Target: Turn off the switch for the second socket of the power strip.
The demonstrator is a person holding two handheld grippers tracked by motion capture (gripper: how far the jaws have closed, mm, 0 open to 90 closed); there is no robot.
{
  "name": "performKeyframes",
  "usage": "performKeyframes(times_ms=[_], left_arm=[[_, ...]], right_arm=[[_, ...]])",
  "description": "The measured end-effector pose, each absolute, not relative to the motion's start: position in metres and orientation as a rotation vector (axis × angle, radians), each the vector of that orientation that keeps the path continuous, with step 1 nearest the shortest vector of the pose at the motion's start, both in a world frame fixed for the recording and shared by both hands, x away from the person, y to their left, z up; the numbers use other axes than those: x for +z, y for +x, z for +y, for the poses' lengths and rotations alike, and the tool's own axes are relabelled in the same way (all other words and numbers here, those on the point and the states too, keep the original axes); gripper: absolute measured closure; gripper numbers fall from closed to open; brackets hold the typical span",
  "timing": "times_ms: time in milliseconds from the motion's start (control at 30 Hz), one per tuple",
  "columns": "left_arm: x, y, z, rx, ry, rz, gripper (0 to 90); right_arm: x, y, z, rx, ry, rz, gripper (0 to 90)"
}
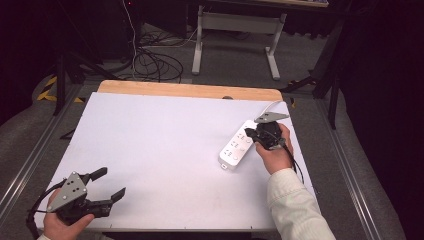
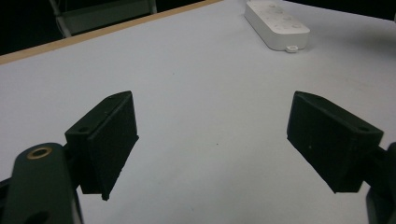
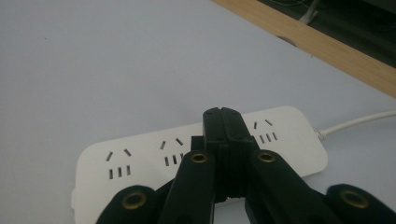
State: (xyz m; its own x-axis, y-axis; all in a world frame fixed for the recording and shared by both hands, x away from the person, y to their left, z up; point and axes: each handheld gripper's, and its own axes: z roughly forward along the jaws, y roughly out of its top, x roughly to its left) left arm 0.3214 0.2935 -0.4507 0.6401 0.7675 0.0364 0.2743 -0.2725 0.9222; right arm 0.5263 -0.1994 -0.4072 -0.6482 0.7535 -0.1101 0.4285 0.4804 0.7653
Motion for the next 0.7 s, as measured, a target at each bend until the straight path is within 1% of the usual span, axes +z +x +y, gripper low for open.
performKeyframes(times_ms=[200,700], left_arm=[[-0.451,0.322,0.293,0.608,1.840,0.832,16.8],[-0.451,0.321,0.293,0.606,1.835,0.838,16.8]], right_arm=[[-0.397,0.517,-0.204,1.056,0.957,2.279,90.0],[-0.390,0.503,-0.209,1.131,0.908,2.298,90.0]])
